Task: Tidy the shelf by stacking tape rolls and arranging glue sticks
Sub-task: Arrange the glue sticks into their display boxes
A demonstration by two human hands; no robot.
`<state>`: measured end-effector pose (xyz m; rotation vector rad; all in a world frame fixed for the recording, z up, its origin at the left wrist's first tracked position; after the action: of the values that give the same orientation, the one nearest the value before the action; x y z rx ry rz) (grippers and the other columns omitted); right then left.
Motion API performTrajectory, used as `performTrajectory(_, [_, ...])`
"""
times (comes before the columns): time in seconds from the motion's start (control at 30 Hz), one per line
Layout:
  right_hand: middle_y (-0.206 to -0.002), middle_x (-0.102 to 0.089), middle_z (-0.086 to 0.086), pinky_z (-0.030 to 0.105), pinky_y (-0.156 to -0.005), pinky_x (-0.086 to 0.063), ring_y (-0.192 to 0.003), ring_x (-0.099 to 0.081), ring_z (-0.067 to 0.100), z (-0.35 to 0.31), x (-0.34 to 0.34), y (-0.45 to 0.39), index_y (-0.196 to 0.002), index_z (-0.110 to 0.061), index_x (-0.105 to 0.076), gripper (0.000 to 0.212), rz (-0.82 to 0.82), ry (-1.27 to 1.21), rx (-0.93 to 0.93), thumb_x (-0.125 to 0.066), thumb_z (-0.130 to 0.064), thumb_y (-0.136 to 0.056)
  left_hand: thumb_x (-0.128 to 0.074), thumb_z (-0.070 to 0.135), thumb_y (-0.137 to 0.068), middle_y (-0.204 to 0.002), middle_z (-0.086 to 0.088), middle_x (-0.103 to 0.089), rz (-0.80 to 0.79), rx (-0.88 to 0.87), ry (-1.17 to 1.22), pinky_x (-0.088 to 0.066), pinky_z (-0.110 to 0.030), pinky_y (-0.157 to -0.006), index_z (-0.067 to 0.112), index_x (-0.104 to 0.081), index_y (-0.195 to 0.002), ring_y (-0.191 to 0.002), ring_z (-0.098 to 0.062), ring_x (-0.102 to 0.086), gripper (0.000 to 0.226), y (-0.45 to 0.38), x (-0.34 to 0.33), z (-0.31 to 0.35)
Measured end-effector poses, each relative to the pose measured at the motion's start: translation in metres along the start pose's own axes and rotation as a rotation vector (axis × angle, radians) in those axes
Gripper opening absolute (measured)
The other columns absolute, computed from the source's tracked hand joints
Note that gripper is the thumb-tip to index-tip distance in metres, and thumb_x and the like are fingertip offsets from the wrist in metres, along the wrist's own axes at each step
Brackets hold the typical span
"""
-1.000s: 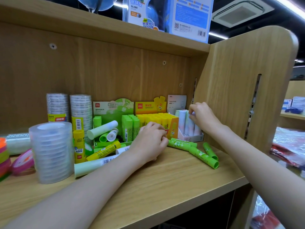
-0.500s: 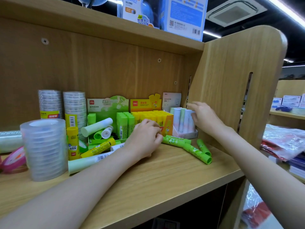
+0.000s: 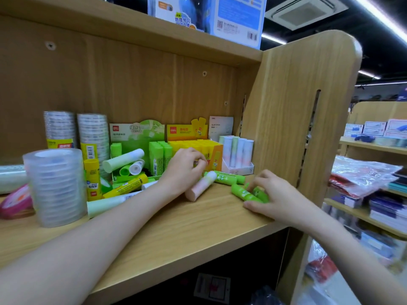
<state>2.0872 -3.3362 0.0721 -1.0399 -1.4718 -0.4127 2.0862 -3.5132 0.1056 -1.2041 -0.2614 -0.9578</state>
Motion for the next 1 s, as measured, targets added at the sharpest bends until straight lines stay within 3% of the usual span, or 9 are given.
performTrajectory(0.2, [-0.118,-0.046,-0.001,0.021,-0.087,-0.031,-0.112,-0.046,0.014,-0.033,-0.007,-0.013,-0.112,-0.019,-0.058,0.030,0.119,-0.057,0.126,-0.064,-0.031,-0.085,-0.048,0.011,-0.089,-0.098,-0.007,-0.065,0.047,0.002,-0.027,-0.036,-0.029,-0.082,0.009,-0.070,-0.086,-0.098,-0.023,-0.054,0.023,0.007,0.017,0.005])
performTrajectory(0.33, [-0.126,-0.048,-0.003,0.031,-0.096,-0.029,-0.118,-0.034,0.021,-0.036,-0.013,-0.031,-0.125,-0.020,-0.050,0.036,0.191,0.119,0.139,-0.055,-0.028,-0.091,-0.050,0.014,-0.090,-0.103,-0.008,-0.064,-0.017,0.035,-0.024,-0.042,-0.033,-0.085,0.009,-0.069,-0.093,-0.098,-0.022,-0.056,0.021,0.016,0.025,0.004])
performTrajectory(0.43, [-0.113,-0.052,0.000,0.030,-0.096,-0.035,-0.100,-0.040,0.012,-0.056,-0.007,-0.029,-0.123,-0.018,-0.053,0.033,0.267,-0.119,0.242,-0.054,-0.029,-0.092,-0.050,0.014,-0.089,-0.105,-0.006,-0.063,-0.144,0.023,-0.148,-0.040,-0.030,-0.084,0.012,-0.068,-0.098,-0.101,-0.021,-0.056,0.021,0.025,0.015,-0.005])
performTrajectory(0.53, [-0.103,-0.047,-0.003,0.027,-0.084,-0.042,-0.085,-0.046,0.010,-0.078,-0.026,-0.032,-0.117,-0.024,-0.052,0.041,0.064,-0.315,0.282,-0.064,-0.043,-0.082,-0.050,0.012,-0.088,-0.107,-0.008,-0.060,-0.186,0.040,-0.193,-0.037,-0.029,-0.085,0.012,-0.068,-0.099,-0.105,-0.022,-0.054,0.021,0.026,0.012,-0.013])
performTrajectory(0.6, [-0.103,-0.042,-0.001,0.027,-0.080,-0.043,-0.087,-0.049,0.014,-0.082,-0.036,-0.036,-0.103,-0.023,-0.051,0.039,0.032,-0.263,0.254,-0.070,-0.043,-0.075,-0.050,0.011,-0.087,-0.111,-0.009,-0.057,-0.218,0.045,-0.179,-0.038,-0.030,-0.090,0.012,-0.068,-0.098,-0.109,-0.022,-0.051,0.021,0.026,0.009,-0.014])
performTrajectory(0.7, [-0.097,-0.042,0.003,0.025,-0.069,-0.036,-0.081,-0.048,0.019,-0.074,-0.027,-0.041,-0.086,-0.020,-0.047,0.023,0.186,-0.294,0.203,-0.067,-0.021,-0.075,-0.051,0.012,-0.088,-0.116,-0.009,-0.054,-0.254,0.027,-0.192,-0.034,-0.029,-0.094,0.013,-0.066,-0.101,-0.114,-0.021,-0.046,0.020,0.028,0.006,-0.016])
performTrajectory(0.8, [-0.092,-0.049,0.001,0.014,-0.063,-0.033,-0.082,-0.045,0.015,-0.048,-0.006,-0.043,-0.085,-0.017,-0.053,0.013,0.340,-0.389,0.082,-0.061,-0.011,-0.077,-0.048,0.015,-0.089,-0.115,-0.006,-0.054,-0.248,0.005,-0.248,-0.036,-0.031,-0.094,0.015,-0.064,-0.103,-0.113,-0.022,-0.046,0.021,0.027,0.004,-0.017])
performTrajectory(0.9, [-0.082,-0.060,0.004,0.018,-0.060,-0.042,-0.070,-0.054,0.014,0.001,0.010,-0.043,-0.089,-0.010,-0.061,0.011,0.473,-0.798,-0.157,-0.055,-0.007,-0.080,-0.041,0.022,-0.094,-0.119,-0.004,-0.053,-0.239,-0.041,-0.421,-0.033,-0.033,-0.093,0.017,-0.059,-0.113,-0.112,-0.023,-0.045,0.027,0.026,-0.002,-0.011])
performTrajectory(1.0, [-0.078,-0.062,0.008,0.024,-0.057,-0.047,-0.058,-0.057,0.013,0.040,0.022,-0.041,-0.099,-0.009,-0.050,0.014,0.681,-1.100,-0.275,-0.054,-0.009,-0.086,-0.031,0.036,-0.097,-0.133,0.001,-0.047,-0.206,-0.135,-0.491,-0.025,-0.031,-0.101,0.022,-0.048,-0.128,-0.123,-0.019,-0.039,0.038,0.025,-0.008,0.004])
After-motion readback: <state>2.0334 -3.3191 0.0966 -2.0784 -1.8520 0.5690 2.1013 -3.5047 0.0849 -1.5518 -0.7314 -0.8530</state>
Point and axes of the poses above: each hand's wrist, its own y-axis away from the middle knuckle, its own x-axis out of the back of the hand, z = x × y, the point moved 9 cm from there along -y, towards the middle knuckle
